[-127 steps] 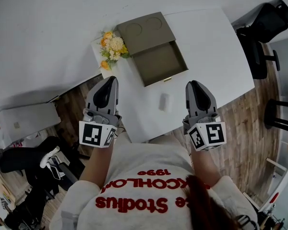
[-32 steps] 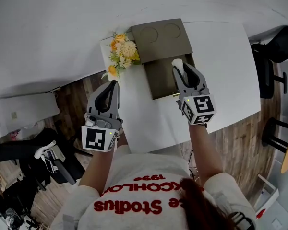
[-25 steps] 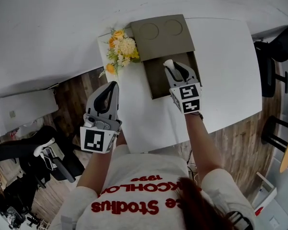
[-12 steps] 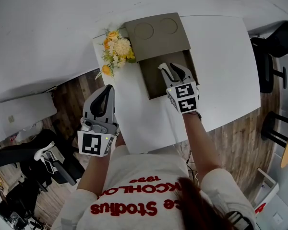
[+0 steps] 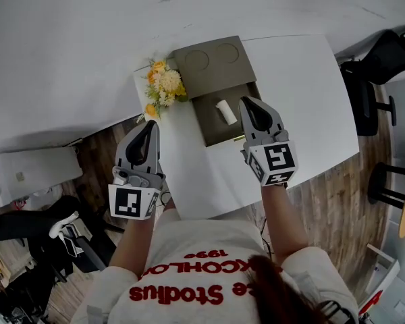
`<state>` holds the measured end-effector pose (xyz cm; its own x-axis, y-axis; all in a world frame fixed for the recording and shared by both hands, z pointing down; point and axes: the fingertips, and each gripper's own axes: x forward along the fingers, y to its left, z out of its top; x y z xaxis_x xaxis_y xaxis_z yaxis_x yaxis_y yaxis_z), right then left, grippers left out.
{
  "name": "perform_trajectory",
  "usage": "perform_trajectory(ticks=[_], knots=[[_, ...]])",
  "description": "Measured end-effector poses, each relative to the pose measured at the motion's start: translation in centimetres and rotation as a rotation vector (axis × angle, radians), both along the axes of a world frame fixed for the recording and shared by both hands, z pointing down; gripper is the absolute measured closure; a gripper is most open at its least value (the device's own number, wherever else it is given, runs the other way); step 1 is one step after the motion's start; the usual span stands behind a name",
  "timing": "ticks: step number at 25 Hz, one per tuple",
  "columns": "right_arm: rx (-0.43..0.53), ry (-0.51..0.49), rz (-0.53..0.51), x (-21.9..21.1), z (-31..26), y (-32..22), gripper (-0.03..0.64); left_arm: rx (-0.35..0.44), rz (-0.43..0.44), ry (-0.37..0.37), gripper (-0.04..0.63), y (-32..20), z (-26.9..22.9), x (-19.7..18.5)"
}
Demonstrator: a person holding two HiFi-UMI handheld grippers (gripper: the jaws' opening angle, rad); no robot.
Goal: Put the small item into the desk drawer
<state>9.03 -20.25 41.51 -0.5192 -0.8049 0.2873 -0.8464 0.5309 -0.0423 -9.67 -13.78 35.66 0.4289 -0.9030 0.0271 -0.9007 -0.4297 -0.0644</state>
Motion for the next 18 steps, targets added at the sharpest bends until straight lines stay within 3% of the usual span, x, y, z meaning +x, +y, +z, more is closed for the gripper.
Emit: perform_trajectory(ticks=[6,18], knots=[[0.140,-0.053,0.039,1.6,-6.1,2.2,0.606,0.064,0.013,0.003,0.589,0.4,-2.4,0.5],[0.274,-0.101,0.075,3.3,-11.5,6.9,0.606,0.127,0.029,-0.008,0.589,2.0,-4.7,0.5]])
